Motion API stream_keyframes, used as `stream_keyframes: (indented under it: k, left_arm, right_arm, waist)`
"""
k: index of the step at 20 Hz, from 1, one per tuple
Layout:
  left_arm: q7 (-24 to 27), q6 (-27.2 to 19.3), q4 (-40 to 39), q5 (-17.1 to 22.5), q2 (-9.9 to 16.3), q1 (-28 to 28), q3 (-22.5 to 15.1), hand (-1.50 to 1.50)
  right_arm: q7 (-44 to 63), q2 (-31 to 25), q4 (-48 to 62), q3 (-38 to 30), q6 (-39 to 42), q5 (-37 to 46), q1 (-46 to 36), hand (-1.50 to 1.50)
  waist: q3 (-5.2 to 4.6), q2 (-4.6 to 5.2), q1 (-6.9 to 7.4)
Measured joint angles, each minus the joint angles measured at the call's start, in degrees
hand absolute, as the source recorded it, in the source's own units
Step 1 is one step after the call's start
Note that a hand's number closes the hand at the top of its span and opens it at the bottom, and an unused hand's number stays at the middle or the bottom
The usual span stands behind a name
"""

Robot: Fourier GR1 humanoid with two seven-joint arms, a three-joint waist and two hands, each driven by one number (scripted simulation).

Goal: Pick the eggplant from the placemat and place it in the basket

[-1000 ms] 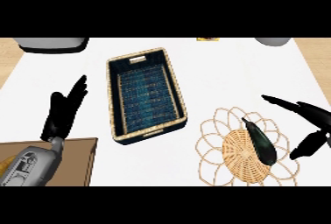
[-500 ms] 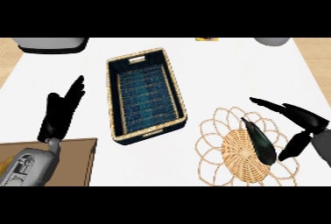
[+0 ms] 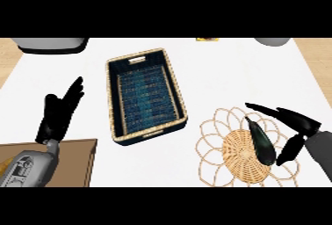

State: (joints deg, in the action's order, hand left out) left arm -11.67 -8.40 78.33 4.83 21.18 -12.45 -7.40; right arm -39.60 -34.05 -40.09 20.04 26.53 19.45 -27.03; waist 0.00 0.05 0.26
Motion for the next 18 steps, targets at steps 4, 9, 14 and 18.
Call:
stream_keyframes:
  k: [4, 9, 14, 18]
  left_arm:
    - [-0.9, 0.6, -0.2, -1.4, -0.7, -1.1, 0.9, 0.00]
    - [0.2, 1.7, -1.0, -2.4, -1.8, -0.8, 2.0, 0.00]
    - [-1.3, 2.4, -0.2, -3.4, -2.6, -1.1, 2.8, 0.00]
    - [-1.8, 2.2, 1.3, -4.6, -3.8, -0.4, 2.9, 0.00]
  right_arm:
    - [0.3, 0.9, -0.5, -0.6, 0.1, 1.1, 0.6, -1.50]
    - [0.3, 2.8, 0.2, -1.3, -0.7, 2.4, 1.2, -1.50]
    - [-2.1, 3.5, 1.3, -1.3, -3.0, 5.2, 1.1, 1.50]
    - [-5.8, 4.1, 2.4, -1.7, -7.7, 8.3, 0.8, 1.50]
  waist:
    - [0.01, -0.02, -0.07]
    - [0.00, -0.01, -0.07]
    - [-0.16, -0.14, 0.04]
    - [-0.27, -0.25, 0.09]
